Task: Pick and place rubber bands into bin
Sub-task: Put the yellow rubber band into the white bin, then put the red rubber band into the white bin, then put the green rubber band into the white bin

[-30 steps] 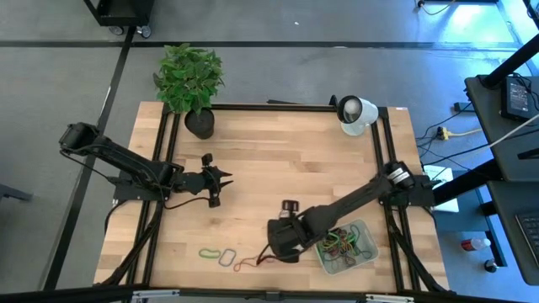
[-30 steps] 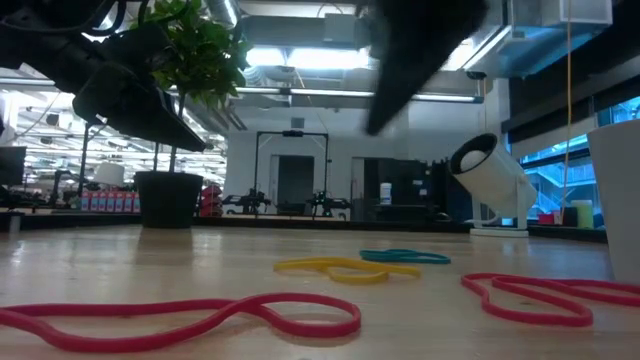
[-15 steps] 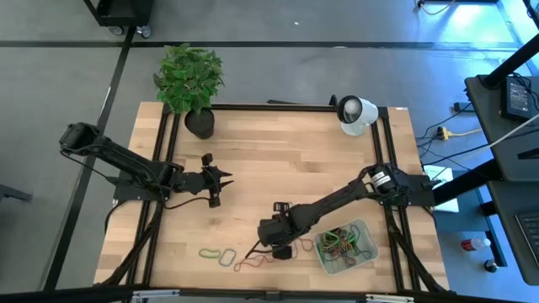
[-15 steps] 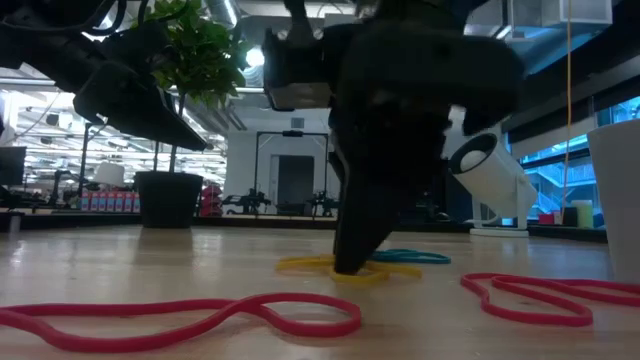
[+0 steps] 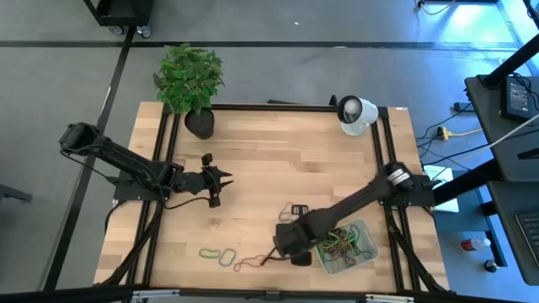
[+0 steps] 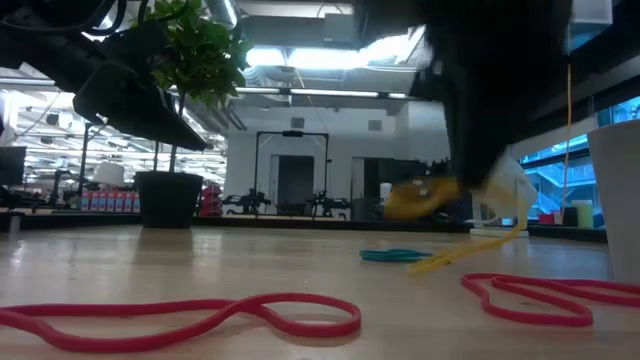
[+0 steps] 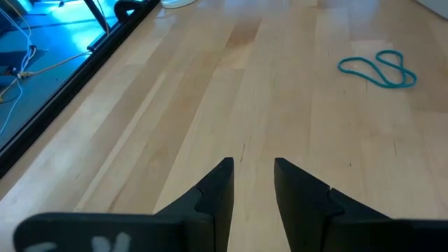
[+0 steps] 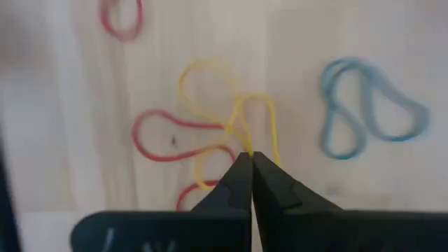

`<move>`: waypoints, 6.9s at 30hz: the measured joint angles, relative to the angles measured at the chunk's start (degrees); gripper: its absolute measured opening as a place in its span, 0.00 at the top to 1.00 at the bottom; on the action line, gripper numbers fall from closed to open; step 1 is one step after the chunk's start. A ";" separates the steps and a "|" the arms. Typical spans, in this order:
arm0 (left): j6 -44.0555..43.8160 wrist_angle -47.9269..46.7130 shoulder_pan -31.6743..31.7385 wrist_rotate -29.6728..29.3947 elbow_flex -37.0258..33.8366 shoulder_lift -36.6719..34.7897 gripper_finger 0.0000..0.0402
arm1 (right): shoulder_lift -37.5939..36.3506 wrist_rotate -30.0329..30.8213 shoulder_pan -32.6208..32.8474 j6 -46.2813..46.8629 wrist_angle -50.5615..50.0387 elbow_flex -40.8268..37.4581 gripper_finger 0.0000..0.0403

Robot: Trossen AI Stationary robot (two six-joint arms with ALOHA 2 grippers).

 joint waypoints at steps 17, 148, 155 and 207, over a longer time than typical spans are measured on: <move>-0.50 0.11 0.00 -0.05 0.00 0.00 0.76 | -19.44 13.93 16.48 38.22 -23.45 0.11 1.00; 12.09 -0.94 -4.17 26.99 78.01 62.95 0.99 | -78.64 25.89 5.81 13.97 7.26 -56.32 0.94; 12.04 12.11 -2.26 31.53 78.85 64.96 0.99 | -90.37 25.94 2.10 5.63 12.40 -62.25 0.98; 12.22 -49.06 2.75 25.16 101.29 73.05 0.67 | -94.75 15.41 -3.08 -4.17 16.62 -64.46 0.97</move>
